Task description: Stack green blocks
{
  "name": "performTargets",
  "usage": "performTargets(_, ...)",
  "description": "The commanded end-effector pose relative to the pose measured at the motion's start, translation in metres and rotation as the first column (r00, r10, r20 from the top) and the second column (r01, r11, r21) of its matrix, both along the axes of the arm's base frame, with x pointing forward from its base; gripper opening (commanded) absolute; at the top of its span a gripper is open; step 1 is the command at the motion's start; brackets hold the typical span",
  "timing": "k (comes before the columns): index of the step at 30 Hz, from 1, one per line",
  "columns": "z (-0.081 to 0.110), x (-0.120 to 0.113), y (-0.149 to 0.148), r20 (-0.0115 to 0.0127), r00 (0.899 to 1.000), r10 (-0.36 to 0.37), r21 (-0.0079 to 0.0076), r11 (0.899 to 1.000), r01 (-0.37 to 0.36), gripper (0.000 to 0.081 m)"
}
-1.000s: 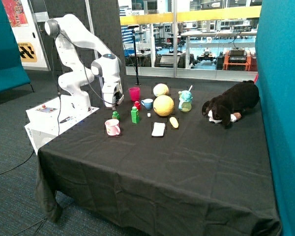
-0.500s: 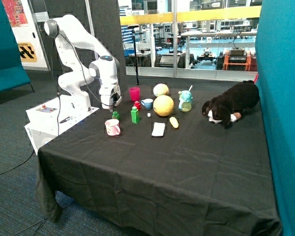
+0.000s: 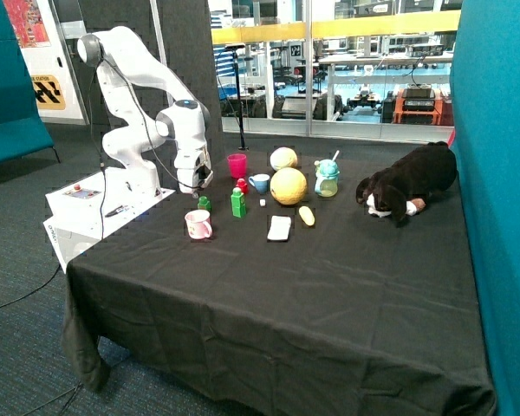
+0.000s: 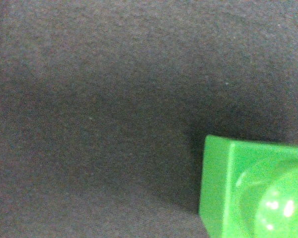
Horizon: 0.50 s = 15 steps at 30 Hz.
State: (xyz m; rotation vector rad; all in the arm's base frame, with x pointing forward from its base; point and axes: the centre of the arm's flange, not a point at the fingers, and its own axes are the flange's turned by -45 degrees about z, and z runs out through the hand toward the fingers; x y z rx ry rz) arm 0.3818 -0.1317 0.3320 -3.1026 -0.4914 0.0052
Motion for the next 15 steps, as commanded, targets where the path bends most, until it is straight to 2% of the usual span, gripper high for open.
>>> performTargets(1,-0.0035,-0.0011,0.0058,0.0033,1.000,0.011,0.0002,1.000,-0.011,0.0400)
performTargets(15,-0.0076,0.0014,0.0012,0.0033,1.000,0.010,0.0002,1.000,-0.010,0.0405)
